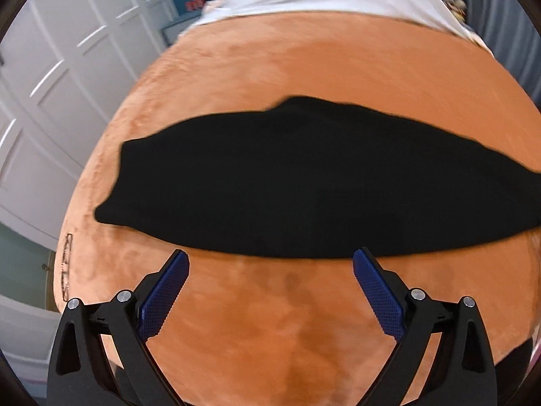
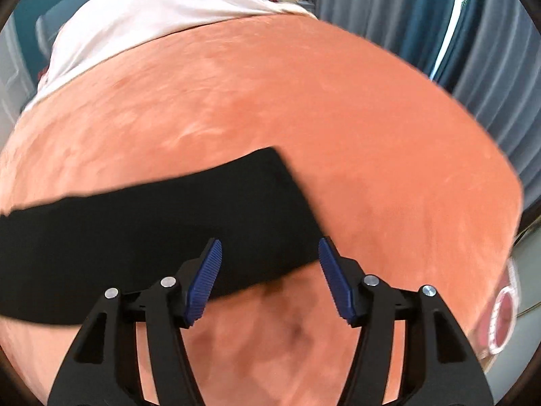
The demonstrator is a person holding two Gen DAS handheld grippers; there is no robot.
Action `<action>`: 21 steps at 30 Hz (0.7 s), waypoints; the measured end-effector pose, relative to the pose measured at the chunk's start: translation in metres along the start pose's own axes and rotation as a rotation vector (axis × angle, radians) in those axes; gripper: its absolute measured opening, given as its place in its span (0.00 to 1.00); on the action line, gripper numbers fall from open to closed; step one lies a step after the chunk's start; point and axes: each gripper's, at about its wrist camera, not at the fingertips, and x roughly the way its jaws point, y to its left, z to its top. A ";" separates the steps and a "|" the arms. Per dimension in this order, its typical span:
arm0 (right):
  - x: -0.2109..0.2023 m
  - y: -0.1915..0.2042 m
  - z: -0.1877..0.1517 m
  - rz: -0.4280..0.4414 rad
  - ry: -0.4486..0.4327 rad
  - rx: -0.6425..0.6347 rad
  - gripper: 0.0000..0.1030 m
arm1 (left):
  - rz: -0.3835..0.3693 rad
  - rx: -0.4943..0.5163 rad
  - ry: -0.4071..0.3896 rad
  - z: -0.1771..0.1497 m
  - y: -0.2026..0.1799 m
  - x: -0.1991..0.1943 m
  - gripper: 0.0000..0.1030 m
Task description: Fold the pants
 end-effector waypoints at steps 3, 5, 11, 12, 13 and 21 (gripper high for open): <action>0.031 -0.008 0.008 0.000 0.028 0.015 0.57 | 0.012 0.045 0.023 -0.003 -0.032 -0.003 0.93; 0.053 -0.015 0.012 0.025 0.067 0.008 0.42 | 0.034 0.074 0.034 -0.005 -0.049 -0.002 0.93; 0.041 -0.020 0.024 0.054 -0.035 -0.050 0.14 | 0.081 0.114 0.038 -0.001 -0.063 0.000 0.93; 0.065 -0.029 0.021 0.065 0.058 -0.041 0.16 | 0.075 0.111 0.050 -0.001 -0.065 0.003 0.93; 0.065 -0.038 0.021 0.101 0.049 0.001 0.24 | 0.072 0.108 0.058 0.001 -0.065 0.003 0.93; 0.077 -0.037 0.011 0.202 0.080 0.099 0.83 | 0.047 0.087 0.107 -0.007 -0.068 0.008 0.93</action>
